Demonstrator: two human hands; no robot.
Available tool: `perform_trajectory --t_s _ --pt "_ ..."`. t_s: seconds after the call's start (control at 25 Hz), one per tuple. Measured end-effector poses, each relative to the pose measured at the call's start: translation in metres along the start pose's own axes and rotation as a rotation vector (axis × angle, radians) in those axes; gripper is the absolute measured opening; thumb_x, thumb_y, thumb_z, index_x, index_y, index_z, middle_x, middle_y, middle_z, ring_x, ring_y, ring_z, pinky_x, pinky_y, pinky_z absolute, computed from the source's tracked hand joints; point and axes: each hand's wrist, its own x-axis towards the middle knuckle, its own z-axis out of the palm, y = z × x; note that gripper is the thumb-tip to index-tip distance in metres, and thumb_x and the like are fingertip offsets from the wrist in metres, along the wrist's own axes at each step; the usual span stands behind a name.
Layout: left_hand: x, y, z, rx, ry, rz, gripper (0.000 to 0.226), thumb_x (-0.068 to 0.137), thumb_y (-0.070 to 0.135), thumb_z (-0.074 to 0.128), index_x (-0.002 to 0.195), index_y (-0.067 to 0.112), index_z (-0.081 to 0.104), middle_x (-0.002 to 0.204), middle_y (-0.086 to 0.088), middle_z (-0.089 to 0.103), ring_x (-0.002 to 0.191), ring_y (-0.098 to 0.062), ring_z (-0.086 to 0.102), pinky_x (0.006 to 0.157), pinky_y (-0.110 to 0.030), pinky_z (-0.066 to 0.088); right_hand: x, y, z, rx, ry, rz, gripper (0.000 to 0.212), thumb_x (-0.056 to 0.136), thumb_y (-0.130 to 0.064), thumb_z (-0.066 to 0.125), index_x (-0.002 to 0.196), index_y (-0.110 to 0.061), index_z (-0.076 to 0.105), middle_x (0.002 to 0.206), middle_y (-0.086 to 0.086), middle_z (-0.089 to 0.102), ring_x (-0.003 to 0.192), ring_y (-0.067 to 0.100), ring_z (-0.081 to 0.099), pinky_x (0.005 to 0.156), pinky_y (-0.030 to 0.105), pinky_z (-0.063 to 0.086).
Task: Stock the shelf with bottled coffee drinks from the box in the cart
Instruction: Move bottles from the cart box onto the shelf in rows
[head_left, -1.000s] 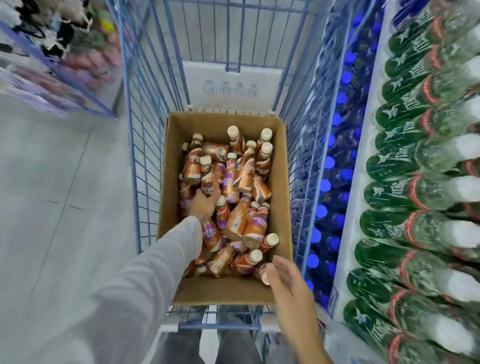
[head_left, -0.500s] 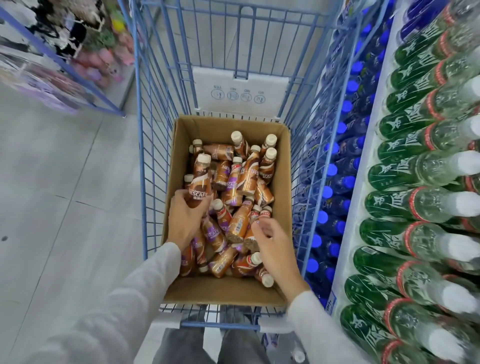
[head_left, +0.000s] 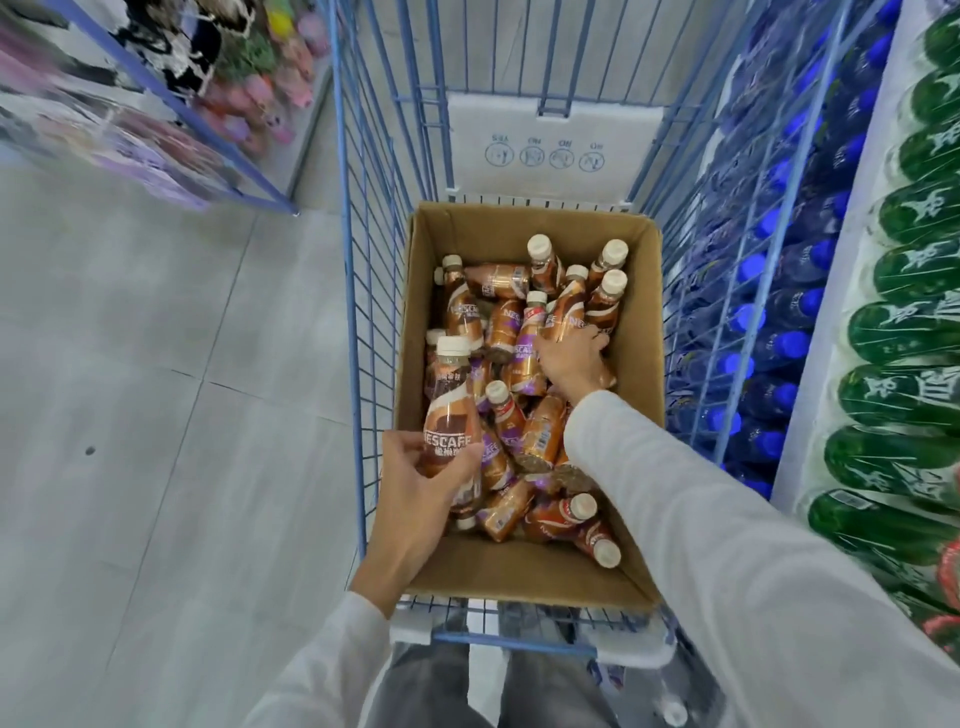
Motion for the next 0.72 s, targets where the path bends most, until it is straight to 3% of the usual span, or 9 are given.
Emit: perform_trajectory --t_s 0.12,0.24,0.36,0.48,0.64,0.72 --pt "-0.001 -0.005 -0.008 0.028 -0.037 -0.018 0.065 0.065 0.071 0.083 0.109 0.045 0.041 0.114 0.013 0.062 0.089 0.011 0.067 0.064 -0.014 0.057 0.004 0.001 0.005 0.108 0.013 0.015 0.086 0.088 -0.038 0.075 0.149 -0.003 0.027 0.154 0.019 0.030 0.131 0.039 0.048 0.103 0.047 0.047" --pt "-0.005 -0.001 -0.014 0.040 -0.048 -0.007 0.061 0.067 0.068 0.083 0.107 0.048 0.041 0.113 0.013 0.063 0.089 0.004 0.070 0.067 -0.018 0.057 -0.025 0.011 -0.011 0.257 0.011 0.053 0.085 0.084 -0.038 0.080 0.148 -0.004 0.035 0.150 0.018 0.039 0.134 0.038 0.046 0.109 0.047 0.043" --pt "-0.014 0.012 -0.018 0.067 -0.056 0.044 0.060 0.062 0.074 0.079 0.103 0.051 0.042 0.111 0.013 0.064 0.087 0.006 0.070 0.073 -0.023 0.058 -0.092 0.033 -0.030 0.390 0.046 -0.026 0.076 0.084 -0.033 0.080 0.142 -0.006 0.040 0.142 0.013 0.044 0.131 0.031 0.047 0.110 0.041 0.039" --pt "-0.034 0.029 -0.021 0.127 -0.117 0.124 0.061 0.064 0.074 0.080 0.103 0.046 0.043 0.113 0.007 0.065 0.096 -0.005 0.070 0.080 -0.033 0.061 -0.173 0.061 -0.046 0.511 0.093 -0.071 0.073 0.085 -0.037 0.079 0.142 -0.013 0.040 0.138 0.004 0.046 0.126 0.022 0.050 0.109 0.040 0.042" --pt "-0.080 0.051 -0.009 0.225 -0.213 0.257 0.055 0.073 0.065 0.081 0.103 0.038 0.044 0.108 0.007 0.063 0.094 -0.007 0.067 0.077 -0.034 0.057 -0.273 0.096 -0.072 0.711 0.205 -0.116 0.061 0.082 -0.044 0.080 0.129 -0.027 0.046 0.112 -0.018 0.060 0.101 -0.001 0.060 0.082 0.021 0.047" --pt "-0.108 0.060 0.000 0.272 -0.285 0.307 0.052 0.076 0.060 0.081 0.100 0.037 0.042 0.107 0.009 0.059 0.092 -0.004 0.062 0.071 -0.030 0.050 -0.316 0.113 -0.087 0.765 0.311 -0.130 0.056 0.080 -0.045 0.082 0.123 -0.031 0.048 0.106 -0.021 0.064 0.093 -0.009 0.061 0.081 0.023 0.048"
